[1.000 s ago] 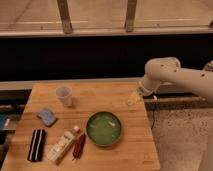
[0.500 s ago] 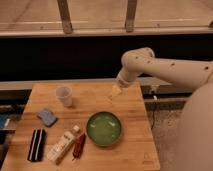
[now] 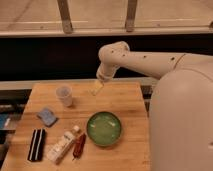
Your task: Place the ceramic cup in the ceramic bowl
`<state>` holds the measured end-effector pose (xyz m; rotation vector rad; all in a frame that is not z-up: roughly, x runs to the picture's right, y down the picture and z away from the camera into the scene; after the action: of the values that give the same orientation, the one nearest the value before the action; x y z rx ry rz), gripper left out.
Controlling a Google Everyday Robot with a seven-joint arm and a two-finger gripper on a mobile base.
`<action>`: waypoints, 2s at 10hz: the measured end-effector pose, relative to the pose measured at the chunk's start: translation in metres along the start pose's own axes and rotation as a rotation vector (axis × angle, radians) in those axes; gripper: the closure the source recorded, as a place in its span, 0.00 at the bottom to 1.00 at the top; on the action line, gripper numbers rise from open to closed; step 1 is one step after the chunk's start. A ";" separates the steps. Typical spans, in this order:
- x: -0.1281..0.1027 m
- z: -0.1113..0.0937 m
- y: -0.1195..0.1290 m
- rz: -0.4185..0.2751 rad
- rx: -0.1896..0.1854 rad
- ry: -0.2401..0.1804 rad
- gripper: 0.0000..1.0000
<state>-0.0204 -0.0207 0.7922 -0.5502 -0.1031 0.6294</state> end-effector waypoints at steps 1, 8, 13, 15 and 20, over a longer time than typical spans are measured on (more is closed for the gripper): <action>0.001 0.000 -0.001 0.002 0.001 0.001 0.20; -0.007 0.010 -0.005 0.069 -0.002 0.151 0.20; -0.045 0.015 0.006 -0.003 -0.048 0.055 0.20; -0.058 0.016 0.013 -0.037 -0.071 -0.021 0.20; -0.120 0.037 0.045 -0.176 -0.109 -0.052 0.20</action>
<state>-0.1509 -0.0441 0.8090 -0.6224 -0.2338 0.4681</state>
